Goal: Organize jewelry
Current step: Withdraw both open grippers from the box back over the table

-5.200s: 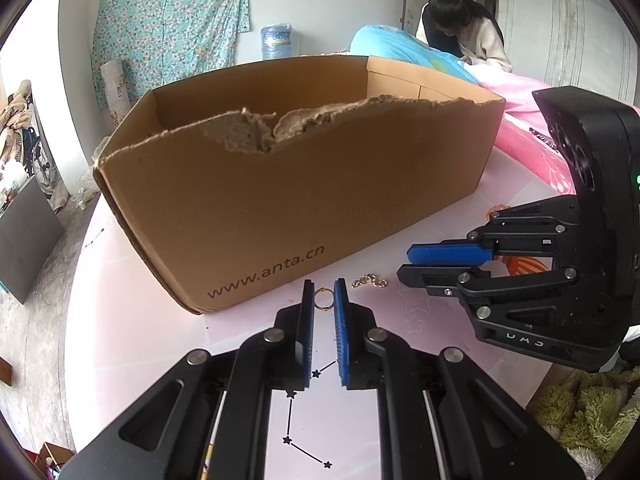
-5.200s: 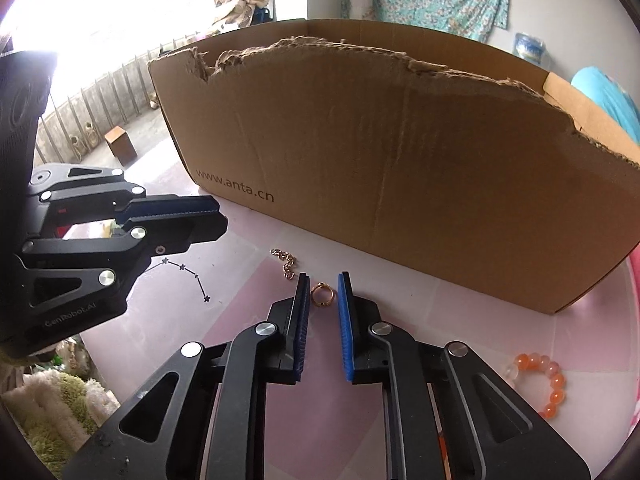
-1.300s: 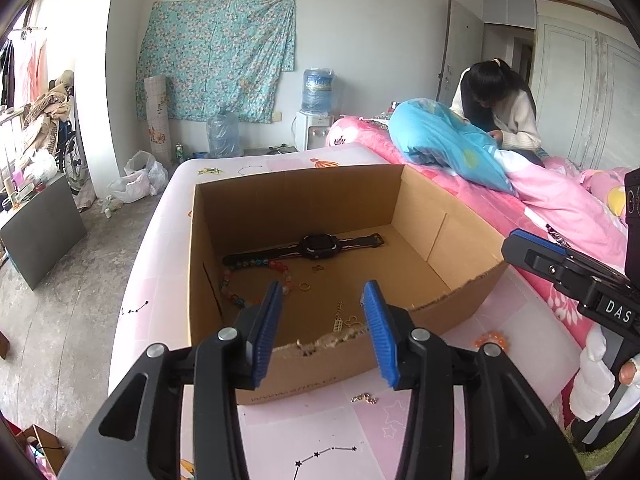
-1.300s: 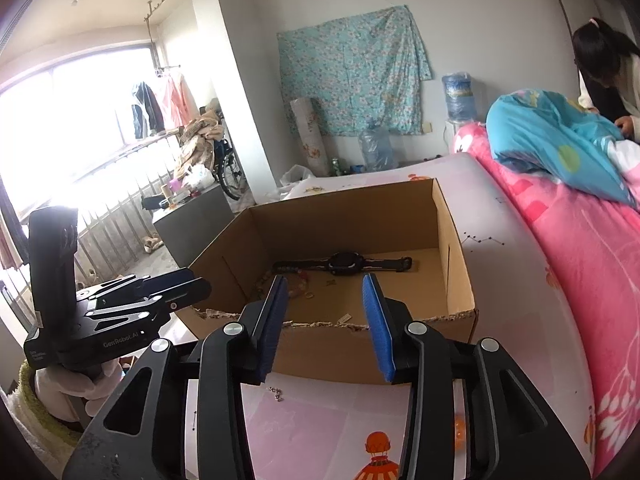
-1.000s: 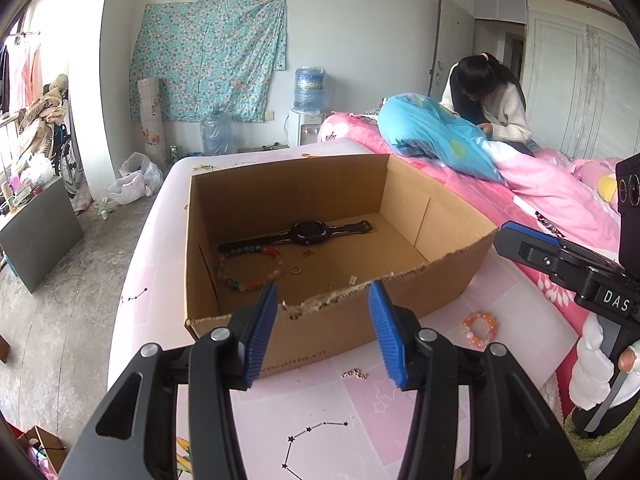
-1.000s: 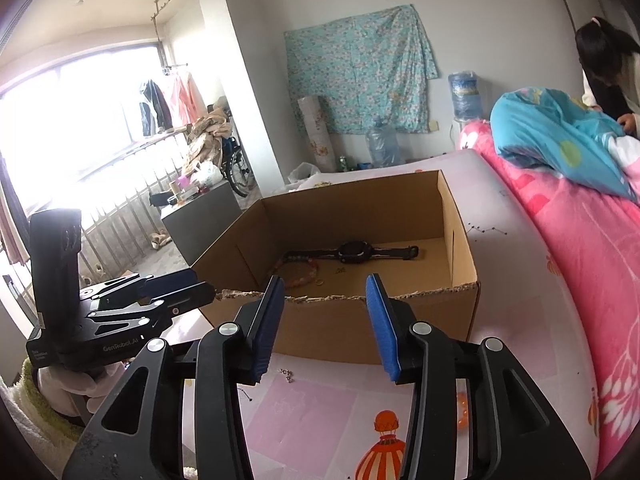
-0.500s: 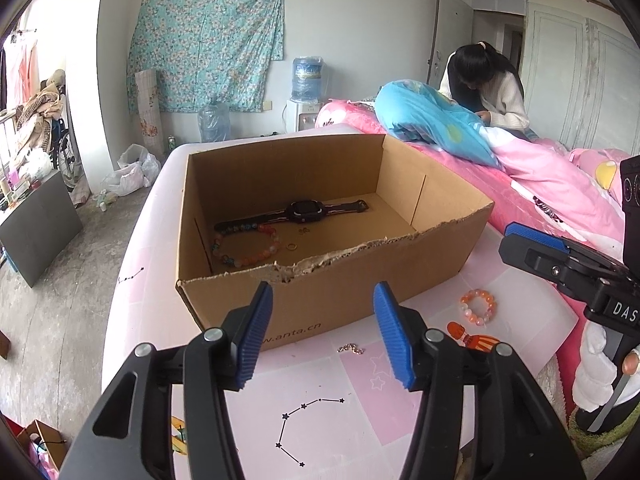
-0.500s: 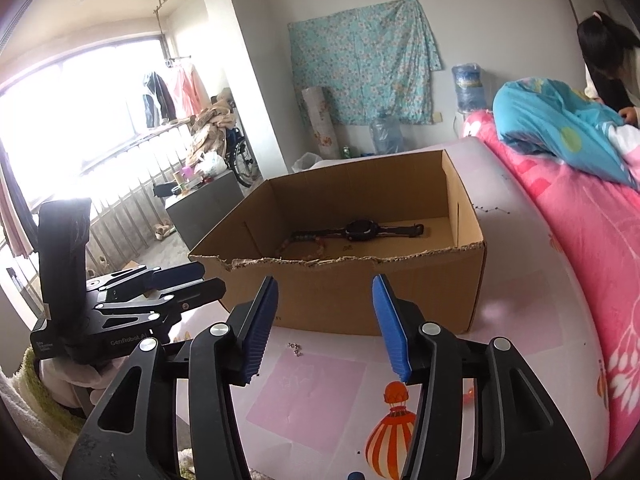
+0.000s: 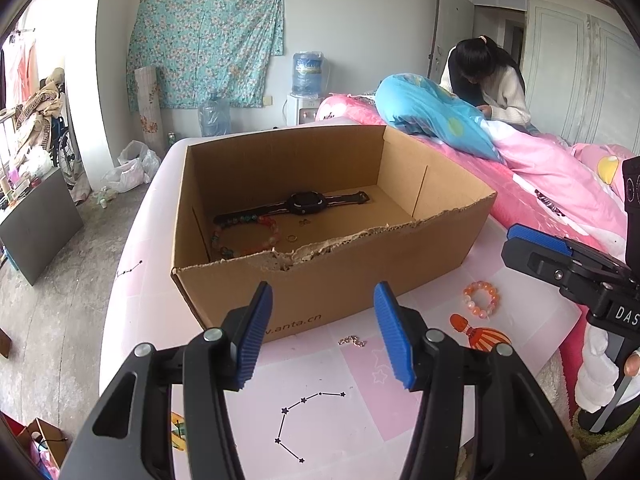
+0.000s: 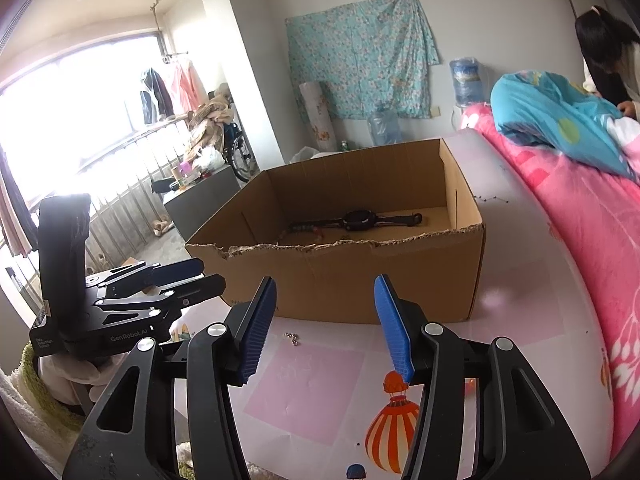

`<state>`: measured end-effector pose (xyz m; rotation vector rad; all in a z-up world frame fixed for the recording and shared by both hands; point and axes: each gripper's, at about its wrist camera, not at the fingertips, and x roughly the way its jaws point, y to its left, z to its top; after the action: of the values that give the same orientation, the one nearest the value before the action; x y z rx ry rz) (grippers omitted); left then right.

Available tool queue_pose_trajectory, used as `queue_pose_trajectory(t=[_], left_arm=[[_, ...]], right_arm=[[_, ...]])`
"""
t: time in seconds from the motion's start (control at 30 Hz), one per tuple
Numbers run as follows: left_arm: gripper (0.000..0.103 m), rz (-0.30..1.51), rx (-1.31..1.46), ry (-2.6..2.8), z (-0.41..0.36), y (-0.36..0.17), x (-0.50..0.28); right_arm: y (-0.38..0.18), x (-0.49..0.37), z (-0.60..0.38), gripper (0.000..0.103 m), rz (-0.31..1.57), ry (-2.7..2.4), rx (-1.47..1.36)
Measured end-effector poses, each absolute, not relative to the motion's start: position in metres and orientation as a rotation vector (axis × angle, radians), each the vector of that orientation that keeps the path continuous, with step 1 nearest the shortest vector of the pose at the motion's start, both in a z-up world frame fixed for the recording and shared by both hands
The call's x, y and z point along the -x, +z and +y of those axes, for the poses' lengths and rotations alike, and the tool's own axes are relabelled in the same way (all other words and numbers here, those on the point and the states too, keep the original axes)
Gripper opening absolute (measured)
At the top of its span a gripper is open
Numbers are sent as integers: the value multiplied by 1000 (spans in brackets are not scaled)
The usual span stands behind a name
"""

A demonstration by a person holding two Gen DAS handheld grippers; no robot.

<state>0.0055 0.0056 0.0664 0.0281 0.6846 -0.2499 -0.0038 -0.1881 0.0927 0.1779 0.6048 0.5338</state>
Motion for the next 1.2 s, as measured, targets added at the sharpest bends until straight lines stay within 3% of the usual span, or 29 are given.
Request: queue_pose_trajectory(t=[1.2], left_arm=[[51,713,-33,-252,5,57,-7]], right_arm=[[87,6,-182,49,627,523,-184]])
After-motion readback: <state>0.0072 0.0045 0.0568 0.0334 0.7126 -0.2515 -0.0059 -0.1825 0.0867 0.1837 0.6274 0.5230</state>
